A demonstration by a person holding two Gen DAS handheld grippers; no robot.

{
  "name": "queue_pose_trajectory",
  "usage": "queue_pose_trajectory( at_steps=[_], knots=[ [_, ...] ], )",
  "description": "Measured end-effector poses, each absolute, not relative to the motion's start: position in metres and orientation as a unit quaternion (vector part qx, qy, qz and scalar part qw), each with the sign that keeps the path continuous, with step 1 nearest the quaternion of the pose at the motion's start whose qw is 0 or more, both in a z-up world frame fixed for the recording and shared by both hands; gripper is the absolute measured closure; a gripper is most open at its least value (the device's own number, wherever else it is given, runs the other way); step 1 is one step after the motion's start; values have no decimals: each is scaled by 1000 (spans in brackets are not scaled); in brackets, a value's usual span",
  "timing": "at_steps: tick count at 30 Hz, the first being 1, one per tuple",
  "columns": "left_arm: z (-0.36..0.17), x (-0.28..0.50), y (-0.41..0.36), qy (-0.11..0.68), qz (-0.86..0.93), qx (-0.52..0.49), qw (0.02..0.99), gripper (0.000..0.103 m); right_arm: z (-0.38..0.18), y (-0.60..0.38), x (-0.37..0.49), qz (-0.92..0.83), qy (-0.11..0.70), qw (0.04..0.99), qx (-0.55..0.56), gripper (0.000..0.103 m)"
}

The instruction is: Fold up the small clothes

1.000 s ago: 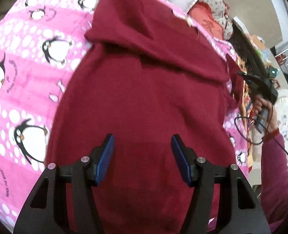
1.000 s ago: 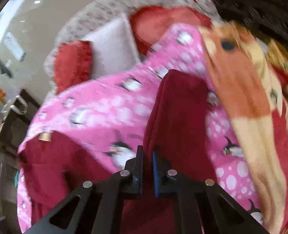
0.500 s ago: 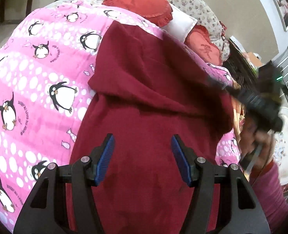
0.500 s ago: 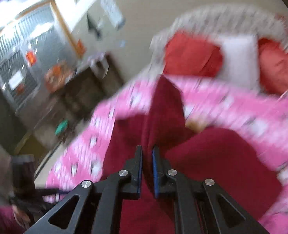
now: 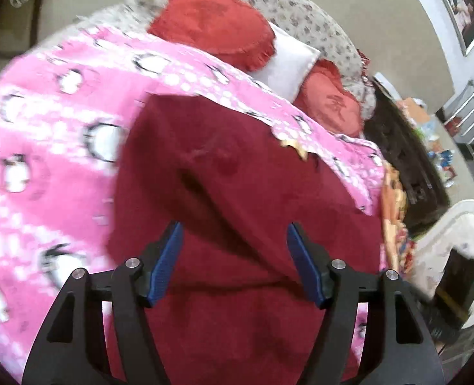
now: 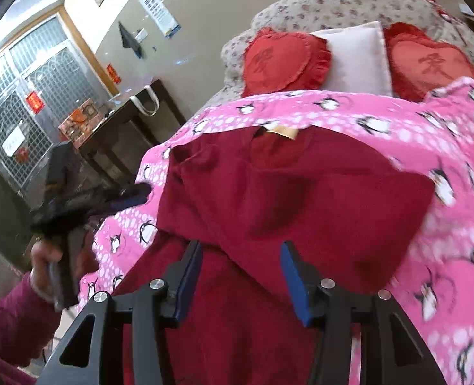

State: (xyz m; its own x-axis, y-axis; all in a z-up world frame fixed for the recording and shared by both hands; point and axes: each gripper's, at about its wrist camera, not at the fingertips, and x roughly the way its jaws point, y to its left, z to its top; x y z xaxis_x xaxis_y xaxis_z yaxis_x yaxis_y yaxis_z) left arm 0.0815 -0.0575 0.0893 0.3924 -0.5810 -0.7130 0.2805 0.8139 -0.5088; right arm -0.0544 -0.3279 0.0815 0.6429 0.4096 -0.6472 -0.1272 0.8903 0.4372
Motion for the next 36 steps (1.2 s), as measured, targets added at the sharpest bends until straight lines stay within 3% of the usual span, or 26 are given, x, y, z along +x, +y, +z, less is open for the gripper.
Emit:
queue_pose_trajectory(
  at_steps=[6, 8, 10, 11, 19, 23, 28, 34, 35, 36],
  knots=[
    [57, 100, -94, 503, -246, -144, 816, 37, 70, -346, -76, 163, 385, 865, 278, 55],
    [53, 103, -100, 501, -243, -149, 817, 49, 70, -345, -80, 157, 385, 869, 268, 54],
    [55, 101, -109, 496, -243, -139, 822, 92, 70, -345, -82, 153, 386, 871, 262, 54],
    [58, 100, -113, 491, -244, -134, 826, 94, 69, -347, -84, 153, 387, 870, 265, 54],
    [129, 71, -80, 377, -272, -159, 871, 97, 71, -374, -94, 106, 370, 877, 287, 54],
    [100, 75, -58, 407, -222, -139, 875, 97, 63, -398, -82, 64, 365, 872, 319, 42],
    [56, 76, -57, 455, -214, -155, 851, 97, 53, -427, -53, 9, 366, 860, 355, 41],
    [66, 69, -74, 439, -239, -150, 853, 97, 43, -426, 0, 14, 402, 859, 317, 41],
    [69, 69, -77, 437, -242, -145, 854, 97, 42, -424, 5, 12, 408, 862, 299, 48],
    [72, 69, -82, 434, -247, -138, 855, 97, 44, -421, 11, 3, 419, 868, 266, 75]
  ],
)
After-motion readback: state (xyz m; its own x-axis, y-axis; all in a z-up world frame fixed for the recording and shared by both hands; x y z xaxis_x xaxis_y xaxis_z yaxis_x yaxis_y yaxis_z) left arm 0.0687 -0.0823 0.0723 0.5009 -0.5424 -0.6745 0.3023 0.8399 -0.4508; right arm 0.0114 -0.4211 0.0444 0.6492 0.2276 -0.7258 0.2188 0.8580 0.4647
